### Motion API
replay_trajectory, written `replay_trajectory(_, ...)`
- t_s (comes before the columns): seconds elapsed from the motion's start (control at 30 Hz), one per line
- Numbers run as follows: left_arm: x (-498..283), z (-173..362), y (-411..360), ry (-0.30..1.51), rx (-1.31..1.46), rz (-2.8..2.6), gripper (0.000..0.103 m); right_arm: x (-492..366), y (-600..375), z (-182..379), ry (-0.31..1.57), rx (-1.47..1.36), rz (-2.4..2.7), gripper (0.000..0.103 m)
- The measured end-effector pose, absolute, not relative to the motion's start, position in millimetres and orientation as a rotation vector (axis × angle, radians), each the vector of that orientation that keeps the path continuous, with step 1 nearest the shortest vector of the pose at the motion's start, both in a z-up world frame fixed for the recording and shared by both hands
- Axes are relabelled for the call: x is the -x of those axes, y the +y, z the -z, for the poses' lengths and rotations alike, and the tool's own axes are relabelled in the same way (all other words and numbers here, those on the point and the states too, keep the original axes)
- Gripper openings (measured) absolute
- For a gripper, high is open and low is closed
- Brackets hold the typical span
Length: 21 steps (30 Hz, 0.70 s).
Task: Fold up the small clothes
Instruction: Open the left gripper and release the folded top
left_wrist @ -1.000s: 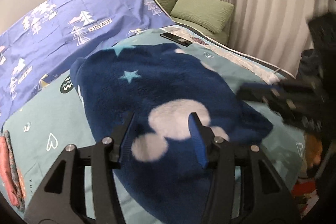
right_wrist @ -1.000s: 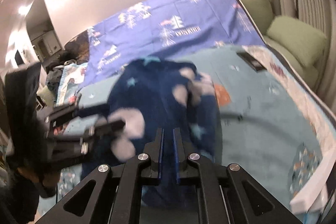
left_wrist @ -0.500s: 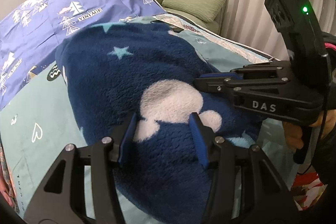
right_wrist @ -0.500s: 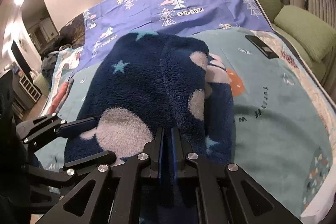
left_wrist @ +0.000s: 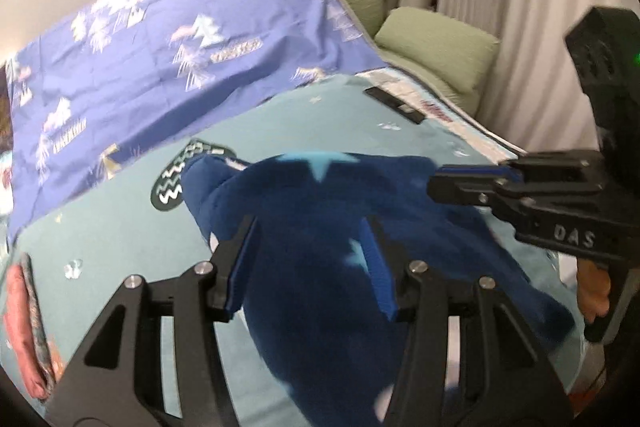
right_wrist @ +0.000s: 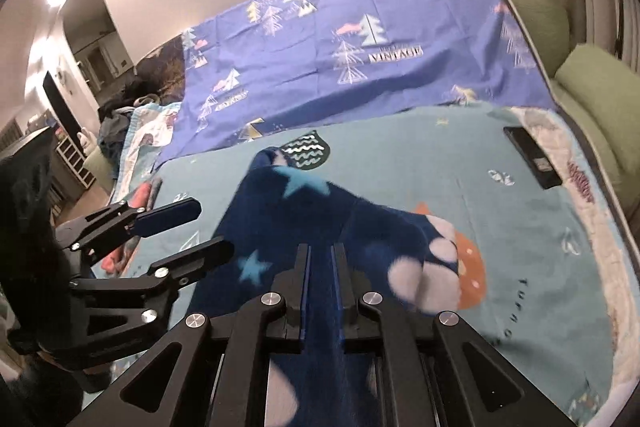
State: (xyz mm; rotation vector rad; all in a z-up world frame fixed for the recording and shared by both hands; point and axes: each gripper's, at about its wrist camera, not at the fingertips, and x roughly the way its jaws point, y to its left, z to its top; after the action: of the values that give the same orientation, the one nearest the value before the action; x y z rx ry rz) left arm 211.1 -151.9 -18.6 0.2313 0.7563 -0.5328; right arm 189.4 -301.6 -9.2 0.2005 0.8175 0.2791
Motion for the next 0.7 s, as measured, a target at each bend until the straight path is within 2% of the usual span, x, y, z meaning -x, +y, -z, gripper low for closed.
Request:
replay_trajectory(0.17,-255,67,-151,0.906,-0.135,0.527,0.054,-236,-312,64,0.986,-0.248,-0.209,0.009)
replay_trajectory(0.27,-254,91,-159,0.911,-0.174,0.537,0.054,-250,-321,101,1.037,-0.317,-0.209,0.006)
replay_trajectory(0.57,-244,89,-163,0.848,-0.224,0.518,0.054,-246,-328,101,1.014,-0.335,-0.225,0.006)
replay_trajectory(0.7,-230,74,-157,0.816,-0.209,0.486,0.054,-235,-329,86,0.967,-0.335,-0.228,0.011)
